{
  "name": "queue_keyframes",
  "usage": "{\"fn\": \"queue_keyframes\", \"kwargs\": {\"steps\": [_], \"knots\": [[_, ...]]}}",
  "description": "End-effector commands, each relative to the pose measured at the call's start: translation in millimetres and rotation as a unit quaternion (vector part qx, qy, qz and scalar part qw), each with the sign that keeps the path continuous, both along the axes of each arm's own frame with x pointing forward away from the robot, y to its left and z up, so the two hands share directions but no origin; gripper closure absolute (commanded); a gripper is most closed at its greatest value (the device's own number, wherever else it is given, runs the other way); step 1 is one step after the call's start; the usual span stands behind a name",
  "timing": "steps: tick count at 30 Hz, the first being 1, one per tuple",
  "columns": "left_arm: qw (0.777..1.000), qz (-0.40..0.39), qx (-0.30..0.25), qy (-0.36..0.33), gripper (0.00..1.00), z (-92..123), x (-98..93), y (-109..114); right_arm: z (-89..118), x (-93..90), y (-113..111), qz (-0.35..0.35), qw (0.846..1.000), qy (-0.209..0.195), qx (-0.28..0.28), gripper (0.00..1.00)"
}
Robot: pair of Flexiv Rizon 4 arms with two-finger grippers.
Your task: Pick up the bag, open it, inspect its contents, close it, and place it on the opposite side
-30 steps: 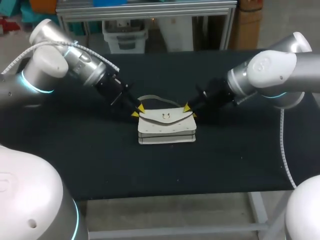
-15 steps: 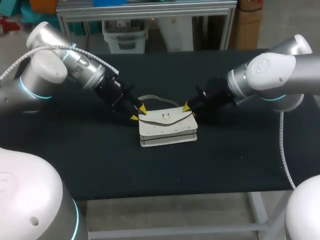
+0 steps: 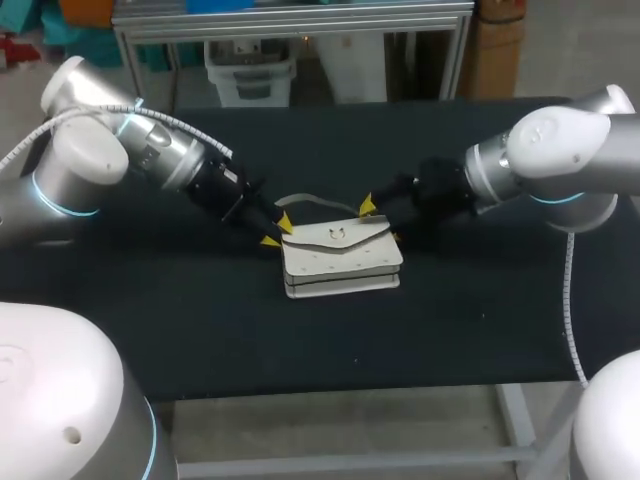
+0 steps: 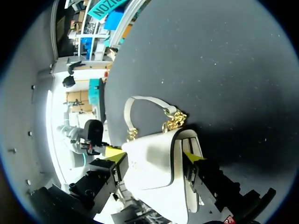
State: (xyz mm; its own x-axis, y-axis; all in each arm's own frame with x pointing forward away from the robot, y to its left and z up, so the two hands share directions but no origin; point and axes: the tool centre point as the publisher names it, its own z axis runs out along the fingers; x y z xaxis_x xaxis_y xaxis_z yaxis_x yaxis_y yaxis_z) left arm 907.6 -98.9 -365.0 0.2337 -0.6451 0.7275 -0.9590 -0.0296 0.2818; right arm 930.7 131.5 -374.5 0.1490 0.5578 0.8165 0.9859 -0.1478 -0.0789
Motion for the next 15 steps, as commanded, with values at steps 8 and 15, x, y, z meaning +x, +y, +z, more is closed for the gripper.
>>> {"fn": "queue_keyframes", "kwargs": {"steps": [8,15], "knots": [[1.000,-0.004,0.002,-0.003,0.68,1,-6.5,-8,3,0.7,-1,0.002,1.000,0.000,0.011,0.55],[1.000,0.010,-0.004,0.001,0.69,-8,-13.0,-22,-6,-1.3,0,-0.001,1.000,0.008,0.009,0.99]]}}
